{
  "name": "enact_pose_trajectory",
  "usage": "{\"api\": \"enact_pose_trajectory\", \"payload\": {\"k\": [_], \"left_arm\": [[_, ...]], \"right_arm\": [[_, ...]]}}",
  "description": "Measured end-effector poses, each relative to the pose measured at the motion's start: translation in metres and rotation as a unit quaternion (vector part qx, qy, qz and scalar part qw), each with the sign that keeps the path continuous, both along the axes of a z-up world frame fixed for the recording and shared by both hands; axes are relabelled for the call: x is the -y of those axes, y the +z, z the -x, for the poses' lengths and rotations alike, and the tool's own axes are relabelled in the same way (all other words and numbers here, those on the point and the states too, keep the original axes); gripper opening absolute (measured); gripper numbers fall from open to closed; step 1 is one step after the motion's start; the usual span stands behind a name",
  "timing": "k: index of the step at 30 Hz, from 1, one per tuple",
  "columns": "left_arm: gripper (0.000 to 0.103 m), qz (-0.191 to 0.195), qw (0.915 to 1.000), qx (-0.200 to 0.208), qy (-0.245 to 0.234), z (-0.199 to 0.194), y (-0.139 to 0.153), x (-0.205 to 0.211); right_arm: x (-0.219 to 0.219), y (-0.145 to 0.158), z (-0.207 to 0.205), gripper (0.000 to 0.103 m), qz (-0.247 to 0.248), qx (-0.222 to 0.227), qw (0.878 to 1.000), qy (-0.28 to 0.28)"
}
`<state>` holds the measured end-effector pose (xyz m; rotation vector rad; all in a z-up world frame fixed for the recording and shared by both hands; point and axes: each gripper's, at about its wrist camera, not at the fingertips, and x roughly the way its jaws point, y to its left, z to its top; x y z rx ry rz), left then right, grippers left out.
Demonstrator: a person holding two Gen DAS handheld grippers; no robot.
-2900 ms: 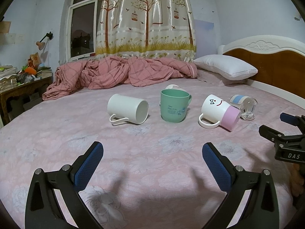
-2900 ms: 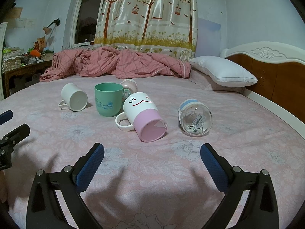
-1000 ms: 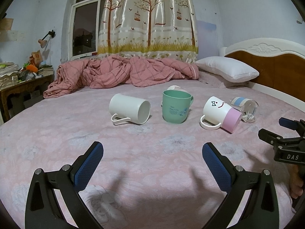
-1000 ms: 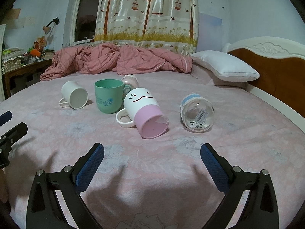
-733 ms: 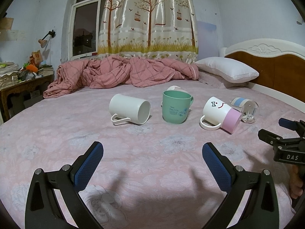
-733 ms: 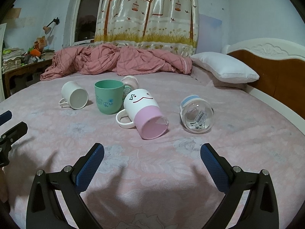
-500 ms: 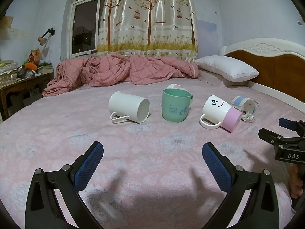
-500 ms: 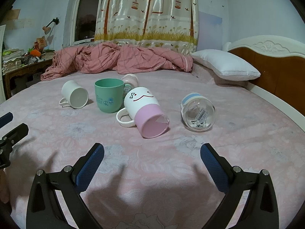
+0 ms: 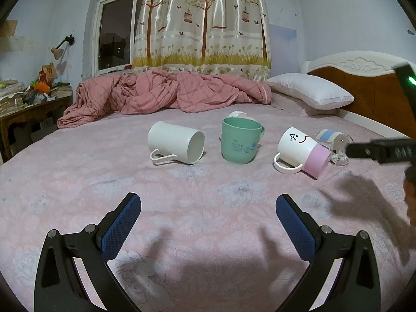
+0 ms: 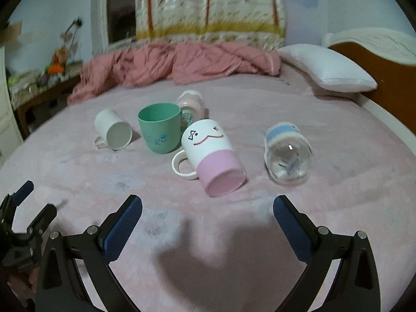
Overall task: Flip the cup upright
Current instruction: 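Move the right gripper to the pink-based face mug and close on it, then lift the face mug with the right gripper and tilt it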
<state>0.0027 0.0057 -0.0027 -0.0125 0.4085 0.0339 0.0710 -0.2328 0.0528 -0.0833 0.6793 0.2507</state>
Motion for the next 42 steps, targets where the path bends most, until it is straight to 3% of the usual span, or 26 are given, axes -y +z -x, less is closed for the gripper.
{"api": "enact_pose_trajectory", "payload": {"k": [7, 16, 21, 23, 24, 28, 33, 37, 42], "left_arm": [[0.103, 0.016, 0.9998, -0.011, -0.008, -0.004, 0.0, -0.004], [0.103, 0.023, 0.9994, -0.016, -0.018, -0.008, -0.002, -0.004], [0.103, 0.033, 0.999, -0.023, -0.021, -0.012, -0.004, -0.007], [0.103, 0.033, 0.999, -0.023, -0.021, -0.012, -0.004, -0.007], [0.103, 0.032, 0.999, -0.023, -0.02, -0.012, -0.004, -0.007], [0.103, 0.023, 0.9995, -0.014, -0.019, -0.011, -0.005, -0.005], [0.103, 0.025, 0.9994, -0.016, -0.018, -0.011, -0.007, -0.006], [0.103, 0.023, 0.9995, -0.014, -0.016, -0.011, -0.007, -0.004], [0.103, 0.018, 0.9997, -0.009, -0.015, -0.01, -0.007, -0.002]], "right_arm": [[-0.032, 0.002, -0.067, 0.099, 0.064, -0.058, 0.996, 0.034], [-0.043, -0.041, -0.152, 0.091, 0.087, -0.15, 0.985, 0.023], [-0.053, -0.066, -0.17, 0.09, 0.13, -0.162, 0.978, 0.027], [-0.051, -0.069, -0.176, 0.079, 0.118, -0.167, 0.979, 0.022], [-0.049, -0.069, -0.178, 0.079, 0.108, -0.17, 0.979, 0.02], [-0.039, -0.061, -0.173, 0.078, 0.077, -0.173, 0.982, 0.0], [-0.026, -0.029, -0.142, 0.078, 0.02, -0.172, 0.985, -0.022], [-0.023, -0.013, -0.109, 0.078, -0.019, -0.215, 0.976, -0.029], [-0.036, -0.019, -0.081, 0.078, -0.057, -0.25, 0.966, -0.032]]}}
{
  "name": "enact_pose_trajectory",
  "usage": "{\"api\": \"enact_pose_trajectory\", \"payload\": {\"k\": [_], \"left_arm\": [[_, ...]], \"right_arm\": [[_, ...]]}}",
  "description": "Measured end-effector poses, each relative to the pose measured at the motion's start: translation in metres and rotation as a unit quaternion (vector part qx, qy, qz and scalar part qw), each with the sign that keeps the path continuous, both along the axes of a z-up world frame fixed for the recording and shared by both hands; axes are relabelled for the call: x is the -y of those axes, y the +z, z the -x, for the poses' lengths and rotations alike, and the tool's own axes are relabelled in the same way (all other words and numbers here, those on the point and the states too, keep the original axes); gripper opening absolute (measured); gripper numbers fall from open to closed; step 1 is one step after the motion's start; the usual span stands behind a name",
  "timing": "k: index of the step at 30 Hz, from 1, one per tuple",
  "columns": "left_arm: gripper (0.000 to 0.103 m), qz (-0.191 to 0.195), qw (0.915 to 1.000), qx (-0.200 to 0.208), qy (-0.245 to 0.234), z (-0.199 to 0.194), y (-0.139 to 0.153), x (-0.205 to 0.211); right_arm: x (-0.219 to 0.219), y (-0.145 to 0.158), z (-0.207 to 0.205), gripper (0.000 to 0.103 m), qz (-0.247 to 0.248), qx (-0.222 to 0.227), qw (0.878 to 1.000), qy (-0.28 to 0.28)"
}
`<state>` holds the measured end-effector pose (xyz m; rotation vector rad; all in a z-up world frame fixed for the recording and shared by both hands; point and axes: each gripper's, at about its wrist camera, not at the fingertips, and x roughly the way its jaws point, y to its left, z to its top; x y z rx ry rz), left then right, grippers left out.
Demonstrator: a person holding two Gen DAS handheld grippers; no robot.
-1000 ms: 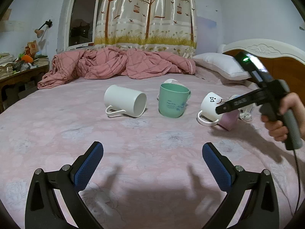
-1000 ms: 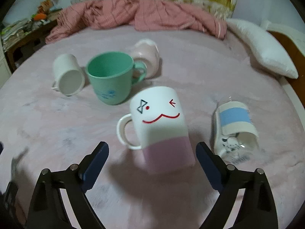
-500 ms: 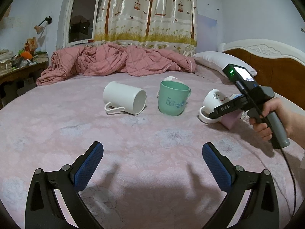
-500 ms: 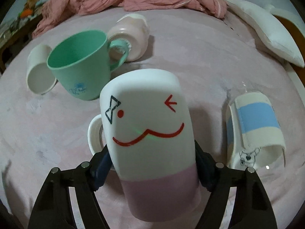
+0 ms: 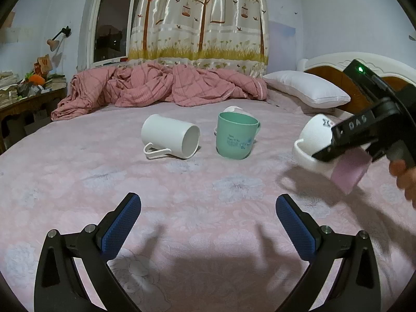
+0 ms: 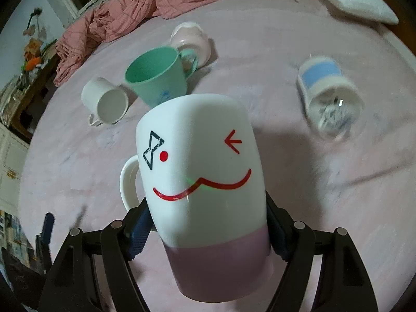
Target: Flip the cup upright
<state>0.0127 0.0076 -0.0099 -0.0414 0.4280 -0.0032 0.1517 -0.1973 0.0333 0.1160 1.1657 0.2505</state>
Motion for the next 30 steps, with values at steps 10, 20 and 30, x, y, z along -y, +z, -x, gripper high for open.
{"api": "enact_pose_trajectory", "payload": {"k": [10, 20, 30], "left_arm": [[0.103, 0.001, 1.0, -0.001, 0.0, 0.0, -0.001, -0.001], [0.103, 0.002, 1.0, -0.001, 0.001, 0.0, 0.0, -0.001], [0.103, 0.002, 1.0, -0.001, 0.0, 0.0, 0.0, -0.001]], "right_arm": [[-0.016, -0.026, 0.018, 0.078, -0.016, -0.04, 0.999, -0.03], [-0.035, -0.017, 0.033, 0.088, 0.02, 0.017, 1.0, 0.012], [-0.003, 0.022, 0.056, 0.088, 0.031, 0.101, 0.994, 0.027]]}}
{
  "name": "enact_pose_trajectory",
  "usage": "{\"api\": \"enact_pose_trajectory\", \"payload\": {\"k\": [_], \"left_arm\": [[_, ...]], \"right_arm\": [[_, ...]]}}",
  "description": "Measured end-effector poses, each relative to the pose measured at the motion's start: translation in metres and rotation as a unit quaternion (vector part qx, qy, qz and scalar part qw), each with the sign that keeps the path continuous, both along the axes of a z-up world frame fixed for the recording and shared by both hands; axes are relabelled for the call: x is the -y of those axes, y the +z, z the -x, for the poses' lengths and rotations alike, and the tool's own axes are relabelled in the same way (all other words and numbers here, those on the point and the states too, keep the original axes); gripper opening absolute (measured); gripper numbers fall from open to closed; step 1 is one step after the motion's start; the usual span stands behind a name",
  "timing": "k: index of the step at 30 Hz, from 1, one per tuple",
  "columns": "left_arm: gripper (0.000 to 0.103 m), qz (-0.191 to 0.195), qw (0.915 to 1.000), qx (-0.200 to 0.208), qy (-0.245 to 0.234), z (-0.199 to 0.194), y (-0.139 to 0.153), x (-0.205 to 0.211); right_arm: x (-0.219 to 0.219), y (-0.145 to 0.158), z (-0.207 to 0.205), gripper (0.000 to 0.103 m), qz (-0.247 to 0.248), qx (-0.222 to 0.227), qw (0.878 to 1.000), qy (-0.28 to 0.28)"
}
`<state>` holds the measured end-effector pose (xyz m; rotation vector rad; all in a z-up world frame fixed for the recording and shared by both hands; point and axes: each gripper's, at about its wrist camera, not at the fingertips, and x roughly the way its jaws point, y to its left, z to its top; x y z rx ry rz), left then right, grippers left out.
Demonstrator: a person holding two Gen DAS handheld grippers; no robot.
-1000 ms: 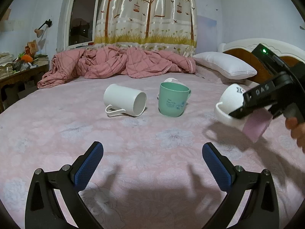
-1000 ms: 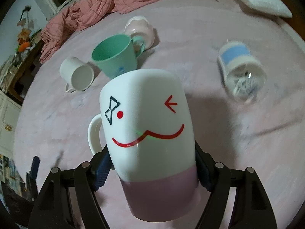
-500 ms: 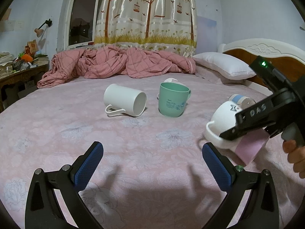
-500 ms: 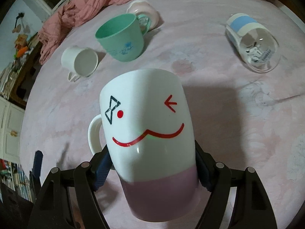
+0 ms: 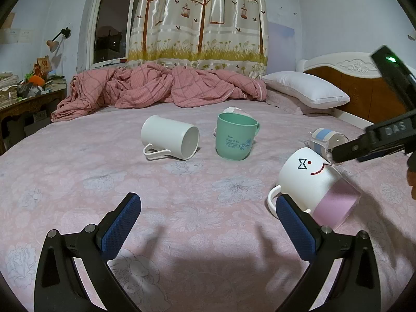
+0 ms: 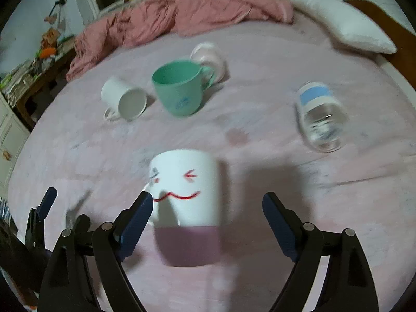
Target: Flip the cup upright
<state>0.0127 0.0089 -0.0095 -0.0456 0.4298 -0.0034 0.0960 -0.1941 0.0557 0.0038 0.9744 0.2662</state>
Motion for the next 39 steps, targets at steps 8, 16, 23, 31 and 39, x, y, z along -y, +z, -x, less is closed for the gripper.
{"api": "enact_pose_trajectory", "payload": {"k": [8, 16, 23, 31, 39], "left_arm": [[0.103, 0.0, 1.0, 0.0, 0.0, 0.0, 0.0, 0.0], [0.103, -0.001, 1.0, 0.002, 0.0, 0.0, 0.0, 0.0], [0.103, 0.0, 1.0, 0.0, 0.0, 0.0, -0.001, 0.001], [0.103, -0.004, 1.0, 0.001, -0.002, 0.0, 0.0, 0.0], [0.103, -0.01, 0.9999, 0.009, 0.001, 0.002, 0.004, 0.0]], "right_arm": [[0.062, -0.004, 0.034, 0.088, 0.039, 0.117, 0.992, -0.036], [0.099, -0.036, 0.046, 0.088, -0.001, 0.152, 0.987, -0.053], [0.102, -0.043, 0.047, 0.092, -0.014, 0.149, 0.987, -0.064], [0.101, -0.056, 0.043, 0.092, -0.01, 0.135, 0.988, -0.069], [0.096, -0.05, 0.049, 0.092, 0.004, 0.16, 0.985, -0.066]]}}
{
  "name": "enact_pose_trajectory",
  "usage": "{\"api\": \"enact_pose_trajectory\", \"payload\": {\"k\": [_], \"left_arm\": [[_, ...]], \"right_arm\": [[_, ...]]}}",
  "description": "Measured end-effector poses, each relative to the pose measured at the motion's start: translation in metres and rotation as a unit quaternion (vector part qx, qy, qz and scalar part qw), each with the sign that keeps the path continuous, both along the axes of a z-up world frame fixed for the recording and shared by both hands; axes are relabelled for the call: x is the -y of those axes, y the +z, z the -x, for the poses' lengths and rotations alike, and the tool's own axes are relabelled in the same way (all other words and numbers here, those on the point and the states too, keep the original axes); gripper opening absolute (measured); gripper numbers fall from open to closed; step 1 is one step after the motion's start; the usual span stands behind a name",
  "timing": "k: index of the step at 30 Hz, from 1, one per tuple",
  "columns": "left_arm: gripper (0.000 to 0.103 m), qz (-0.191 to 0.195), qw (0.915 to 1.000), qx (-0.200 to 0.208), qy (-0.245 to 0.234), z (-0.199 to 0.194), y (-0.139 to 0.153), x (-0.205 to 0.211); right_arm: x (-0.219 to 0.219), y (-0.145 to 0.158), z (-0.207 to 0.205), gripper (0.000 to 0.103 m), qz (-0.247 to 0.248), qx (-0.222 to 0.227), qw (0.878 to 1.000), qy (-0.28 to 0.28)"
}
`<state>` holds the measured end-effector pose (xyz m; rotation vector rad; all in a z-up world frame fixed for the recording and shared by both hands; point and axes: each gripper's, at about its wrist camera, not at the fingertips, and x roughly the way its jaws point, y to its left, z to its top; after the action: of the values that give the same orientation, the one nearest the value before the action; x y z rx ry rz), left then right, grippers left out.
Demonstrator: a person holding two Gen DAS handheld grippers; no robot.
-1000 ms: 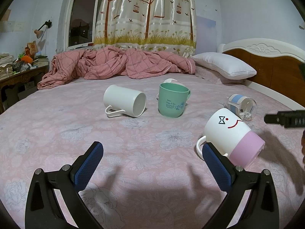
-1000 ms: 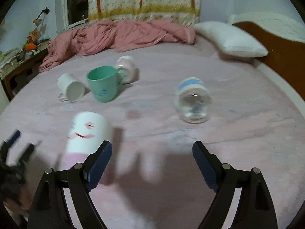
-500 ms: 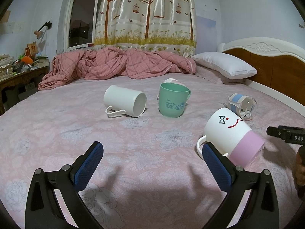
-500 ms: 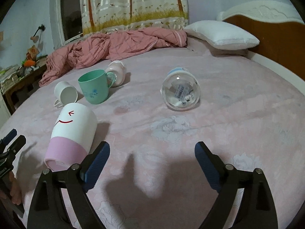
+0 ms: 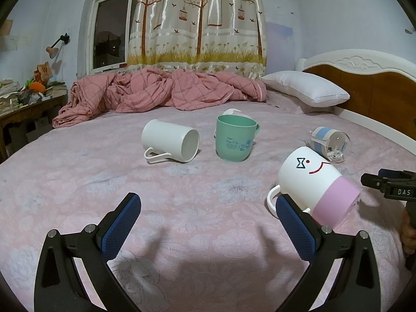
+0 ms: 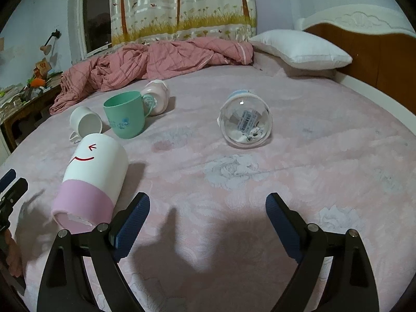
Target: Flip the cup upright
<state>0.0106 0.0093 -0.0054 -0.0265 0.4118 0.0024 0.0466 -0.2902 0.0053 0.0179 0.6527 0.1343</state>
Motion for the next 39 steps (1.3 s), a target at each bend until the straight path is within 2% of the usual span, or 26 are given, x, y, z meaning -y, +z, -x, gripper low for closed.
{"api": "enact_pose_trajectory", "payload": {"k": [5, 9, 11, 16, 24, 26, 28, 30, 31, 34, 37, 39], "left_arm": [[0.103, -0.003, 0.9999, 0.012, -0.009, 0.009, 0.009, 0.001], [0.103, -0.006, 0.9999, 0.013, 0.0, 0.012, 0.034, -0.004], [0.103, 0.01, 0.9999, 0.011, -0.001, 0.013, 0.048, -0.002], [0.103, 0.05, 0.998, -0.011, -0.038, 0.009, 0.078, 0.019], [0.103, 0.06, 0.9934, -0.081, -0.054, -0.028, 0.1, 0.055], [0.1, 0.105, 0.9863, -0.109, -0.064, -0.039, 0.101, 0.056], [0.1, 0.162, 0.9747, -0.126, -0.088, -0.046, 0.104, 0.055], [0.1, 0.206, 0.9625, -0.146, -0.1, -0.055, 0.106, 0.055], [0.1, 0.216, 0.9589, -0.154, -0.101, -0.059, 0.104, 0.057], [0.099, 0.209, 0.9531, -0.201, -0.087, -0.083, 0.094, 0.067], [0.094, 0.215, 0.9407, -0.25, -0.079, -0.102, 0.07, 0.076], [0.093, 0.21, 0.9365, -0.271, -0.071, -0.113, 0.055, 0.081]], "right_arm": [[-0.002, 0.004, 0.007, 0.092, 0.011, 0.022, 1.0, -0.001], [-0.003, 0.004, 0.008, 0.092, 0.015, 0.028, 1.0, -0.001], [-0.003, 0.004, 0.009, 0.092, 0.015, 0.029, 0.999, -0.001], [-0.004, 0.004, 0.01, 0.092, 0.016, 0.032, 0.999, -0.001], [-0.001, 0.01, 0.014, 0.092, 0.017, 0.043, 0.999, -0.007], [0.0, 0.011, 0.014, 0.092, 0.018, 0.047, 0.999, -0.008], [0.001, 0.012, 0.014, 0.092, 0.019, 0.049, 0.999, -0.011], [0.003, 0.011, 0.014, 0.092, 0.015, 0.048, 0.999, -0.012], [0.004, 0.011, 0.013, 0.092, 0.014, 0.046, 0.999, -0.015], [0.007, 0.01, 0.011, 0.092, 0.01, 0.044, 0.999, -0.022], [0.006, 0.011, 0.012, 0.092, 0.013, 0.049, 0.998, -0.023], [0.006, 0.011, 0.013, 0.092, 0.016, 0.053, 0.998, -0.02]]}}
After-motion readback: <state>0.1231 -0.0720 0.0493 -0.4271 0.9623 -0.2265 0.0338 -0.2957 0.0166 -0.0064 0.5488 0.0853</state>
